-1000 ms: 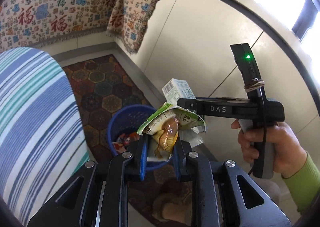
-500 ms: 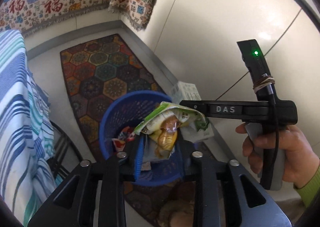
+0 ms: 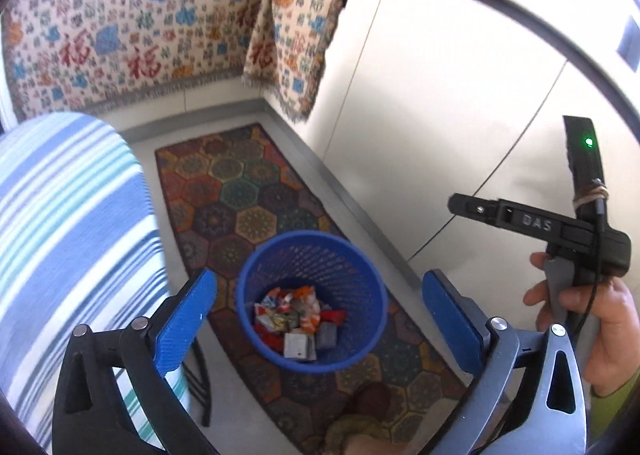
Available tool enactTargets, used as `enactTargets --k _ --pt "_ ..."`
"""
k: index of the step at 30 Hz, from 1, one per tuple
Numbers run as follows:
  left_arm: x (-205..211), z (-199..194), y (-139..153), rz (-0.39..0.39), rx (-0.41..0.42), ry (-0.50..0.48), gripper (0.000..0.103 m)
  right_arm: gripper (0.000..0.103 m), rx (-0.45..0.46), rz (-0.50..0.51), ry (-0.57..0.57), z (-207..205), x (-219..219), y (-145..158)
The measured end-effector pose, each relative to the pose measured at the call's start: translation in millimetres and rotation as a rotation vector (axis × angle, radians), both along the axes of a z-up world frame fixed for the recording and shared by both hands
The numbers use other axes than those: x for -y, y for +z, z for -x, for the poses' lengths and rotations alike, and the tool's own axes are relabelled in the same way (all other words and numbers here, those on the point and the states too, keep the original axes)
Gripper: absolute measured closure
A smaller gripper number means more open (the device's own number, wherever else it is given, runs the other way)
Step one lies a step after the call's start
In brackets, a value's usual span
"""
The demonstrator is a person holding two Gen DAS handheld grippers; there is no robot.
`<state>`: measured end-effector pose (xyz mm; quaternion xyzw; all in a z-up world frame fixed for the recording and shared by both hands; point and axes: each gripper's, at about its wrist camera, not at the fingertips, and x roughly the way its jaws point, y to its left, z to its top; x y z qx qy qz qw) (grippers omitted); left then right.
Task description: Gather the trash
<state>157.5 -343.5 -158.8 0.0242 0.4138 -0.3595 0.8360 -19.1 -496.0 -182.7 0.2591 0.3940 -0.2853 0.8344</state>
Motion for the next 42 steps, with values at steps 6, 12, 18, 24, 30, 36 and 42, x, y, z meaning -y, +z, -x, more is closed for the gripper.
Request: enactTargets --k 6,12,18,24,30,36,42 --pt "-23.8 50.9 24.8 -0.093 0.111 0.0 0.0 0.0 -0.058 0.1 -0.014 50.3 -88.6 35.9" --pt "-33.4 94.9 40.7 -0.19 0.169 -0.011 0.0 0.0 -0.115 0.133 -0.011 86.3 -140.1 48.7" --pt "-42.2 101.5 48.9 -0.205 0.139 0.022 0.0 0.0 -0.119 0.167 -0.033 109.0 -166.4 60.9" --pt "-51.1 104.8 47.6 -0.185 0.074 0.009 0.0 0.0 -0.12 0.176 -0.008 107.9 -184.8 68.0" --pt "-53.4 104.1 49.4 -0.208 0.092 0.037 0.0 0.0 -0.125 0.189 -0.012 111.2 -195.1 75.9" --pt "-52.6 103.5 47.6 -0.219 0.09 0.044 0.001 0.0 -0.129 0.179 -0.011 111.1 -197.6 77.0" --pt "-53.6 101.8 47.9 -0.221 0.087 0.049 0.001 0.0 -0.128 0.178 -0.007 111.0 -200.0 78.1"
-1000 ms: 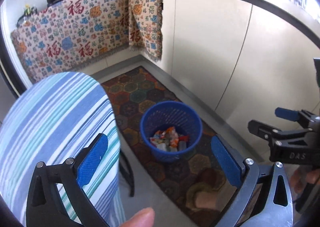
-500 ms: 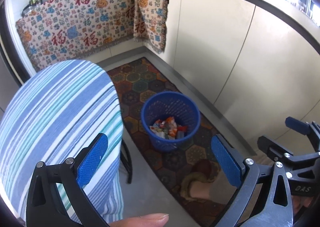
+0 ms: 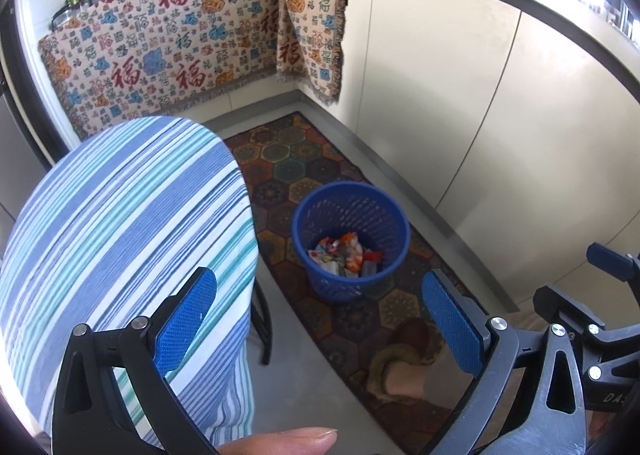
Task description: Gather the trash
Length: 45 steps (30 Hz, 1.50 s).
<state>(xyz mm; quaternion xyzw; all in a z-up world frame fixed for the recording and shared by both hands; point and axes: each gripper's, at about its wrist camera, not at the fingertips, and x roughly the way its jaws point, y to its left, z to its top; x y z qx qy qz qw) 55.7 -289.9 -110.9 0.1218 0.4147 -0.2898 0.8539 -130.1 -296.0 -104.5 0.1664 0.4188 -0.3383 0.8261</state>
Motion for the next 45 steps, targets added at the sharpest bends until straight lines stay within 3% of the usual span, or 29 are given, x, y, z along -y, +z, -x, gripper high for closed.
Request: enactTargets --k 45 --pt "-0.9 2.5 -4.5 -0.01 -0.011 -0.017 0.001 0.0 -0.017 -0.015 0.009 -4.3 0.9 -6.3"
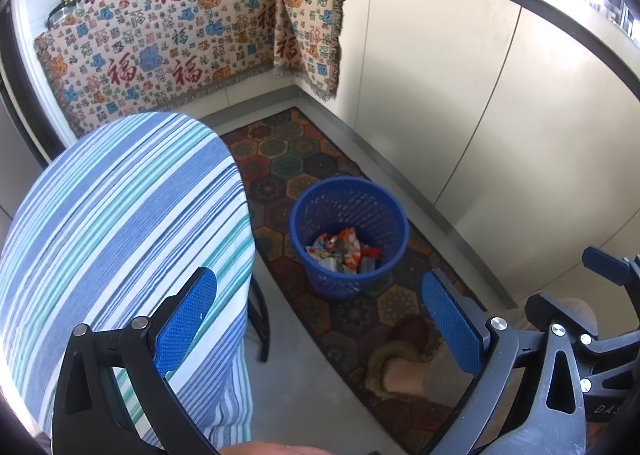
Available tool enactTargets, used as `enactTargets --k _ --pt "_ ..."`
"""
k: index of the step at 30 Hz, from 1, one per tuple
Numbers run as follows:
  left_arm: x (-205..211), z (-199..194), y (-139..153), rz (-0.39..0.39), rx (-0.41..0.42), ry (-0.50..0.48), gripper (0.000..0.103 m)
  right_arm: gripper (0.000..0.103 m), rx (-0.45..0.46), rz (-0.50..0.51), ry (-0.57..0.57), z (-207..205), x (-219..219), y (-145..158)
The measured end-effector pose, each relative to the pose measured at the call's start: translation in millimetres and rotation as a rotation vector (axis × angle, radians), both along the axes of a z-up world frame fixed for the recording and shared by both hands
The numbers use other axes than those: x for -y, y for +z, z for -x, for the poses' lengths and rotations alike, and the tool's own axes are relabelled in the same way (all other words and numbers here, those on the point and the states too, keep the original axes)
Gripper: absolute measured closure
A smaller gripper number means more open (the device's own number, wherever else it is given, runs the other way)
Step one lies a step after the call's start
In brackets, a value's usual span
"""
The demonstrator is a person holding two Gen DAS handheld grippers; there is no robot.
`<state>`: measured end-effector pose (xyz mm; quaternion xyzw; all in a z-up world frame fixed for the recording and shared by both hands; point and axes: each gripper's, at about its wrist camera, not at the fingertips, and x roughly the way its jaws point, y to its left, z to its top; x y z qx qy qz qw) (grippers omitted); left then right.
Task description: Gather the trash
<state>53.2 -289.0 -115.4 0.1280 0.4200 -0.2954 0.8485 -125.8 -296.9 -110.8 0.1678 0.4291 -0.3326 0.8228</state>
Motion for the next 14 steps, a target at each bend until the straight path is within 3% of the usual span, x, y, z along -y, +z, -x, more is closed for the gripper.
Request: enactTargets --k 14 --pt "-4.5 -2.8 2.2 0.027 -0.009 -0.008 0.002 0.0 -0.013 -0.003 -0.007 -3.6 1.8 -4.9"
